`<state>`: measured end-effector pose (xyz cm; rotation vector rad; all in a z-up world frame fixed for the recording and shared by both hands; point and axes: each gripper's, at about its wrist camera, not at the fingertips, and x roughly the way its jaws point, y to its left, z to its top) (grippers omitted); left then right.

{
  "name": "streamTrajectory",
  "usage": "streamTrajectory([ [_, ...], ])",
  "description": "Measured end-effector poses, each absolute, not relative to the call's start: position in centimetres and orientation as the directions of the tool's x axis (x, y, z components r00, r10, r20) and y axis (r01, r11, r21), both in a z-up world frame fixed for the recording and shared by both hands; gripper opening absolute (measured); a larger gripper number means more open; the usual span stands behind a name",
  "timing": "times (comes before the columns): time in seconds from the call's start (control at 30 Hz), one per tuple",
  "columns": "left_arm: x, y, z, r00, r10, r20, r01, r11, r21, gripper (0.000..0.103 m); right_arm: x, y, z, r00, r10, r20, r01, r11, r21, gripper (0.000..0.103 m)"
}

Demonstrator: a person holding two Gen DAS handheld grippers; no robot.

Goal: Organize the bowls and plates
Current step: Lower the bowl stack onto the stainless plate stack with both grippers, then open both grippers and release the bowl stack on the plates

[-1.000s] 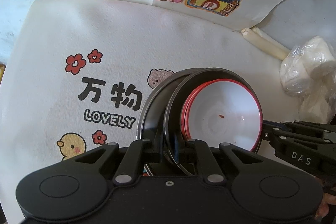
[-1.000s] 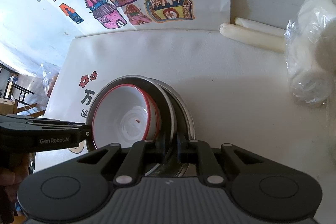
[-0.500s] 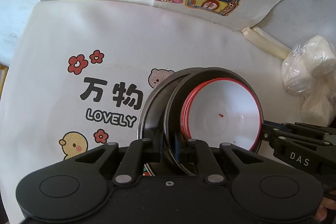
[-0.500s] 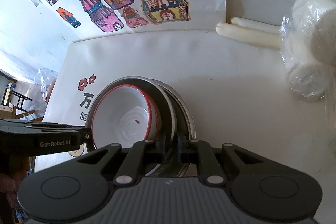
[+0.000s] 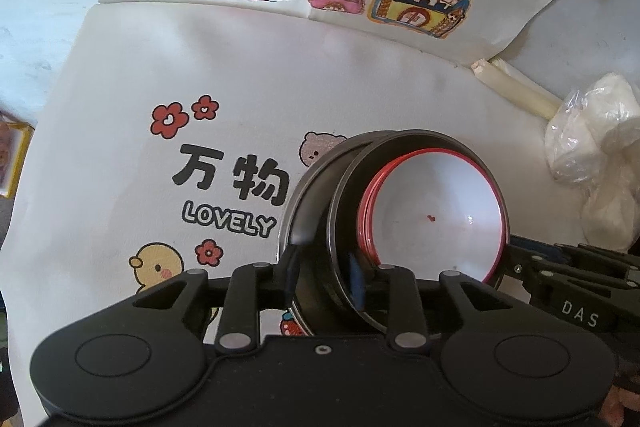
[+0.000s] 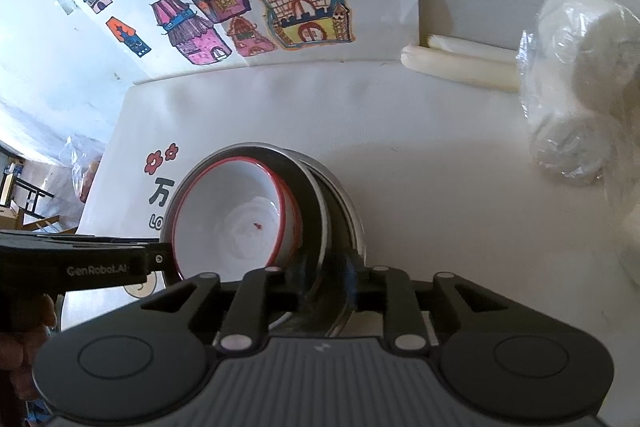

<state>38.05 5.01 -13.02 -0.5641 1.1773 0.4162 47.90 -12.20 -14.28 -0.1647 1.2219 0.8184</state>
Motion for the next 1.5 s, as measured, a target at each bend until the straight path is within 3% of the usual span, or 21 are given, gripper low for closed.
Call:
streamTrajectory([
  [0.27, 37.1, 4.4, -12.7, 0.329, 0.055, -0.943, -0.595, 0.787, -0.162, 0.041, 47.0, -13.1, -13.9, 0.114, 0.474, -0.873, -0.632, 0.713, 0.304, 0.042],
  [0.37, 36.5, 4.2, -12.7, 0.332, 0.076, -0.94, -0.604, 0.783, -0.15, 0.052, 46.8, -13.4, -13.8, 0.118, 0.479, -0.87, -0.633, 0.712, 0.306, 0.047],
  [0.9, 34.9, 2.7, -11.3, 0.347, 0.164, -0.924, -0.643, 0.759, -0.107, 0.083, 46.5, -15.7, -12.7, 0.15, 0.498, -0.854, -0.634, 0.711, 0.304, 0.069],
  [0.93, 34.9, 2.6, -11.1, 0.349, 0.172, -0.921, -0.644, 0.758, -0.103, 0.088, 46.5, -15.8, -12.7, 0.153, 0.501, -0.852, -0.634, 0.711, 0.304, 0.071],
  [1.03, 34.7, 2.4, -10.6, 0.37, 0.192, -0.909, -0.643, 0.759, -0.101, 0.088, 46.5, -16.2, -12.4, 0.161, 0.508, -0.846, -0.631, 0.712, 0.308, 0.076],
  [1.13, 34.4, 2.2, -10.3, 0.373, 0.204, -0.905, -0.649, 0.755, -0.098, 0.099, 46.3, -16.6, -12.2, 0.166, 0.518, -0.839, -0.631, 0.71, 0.314, 0.085],
  [1.5, 33.3, 1.6, -9.1, 0.399, 0.226, -0.889, -0.646, 0.757, -0.098, 0.102, 45.0, -17.7, -11.0, 0.205, 0.563, -0.801, -0.633, 0.7, 0.33, 0.099],
])
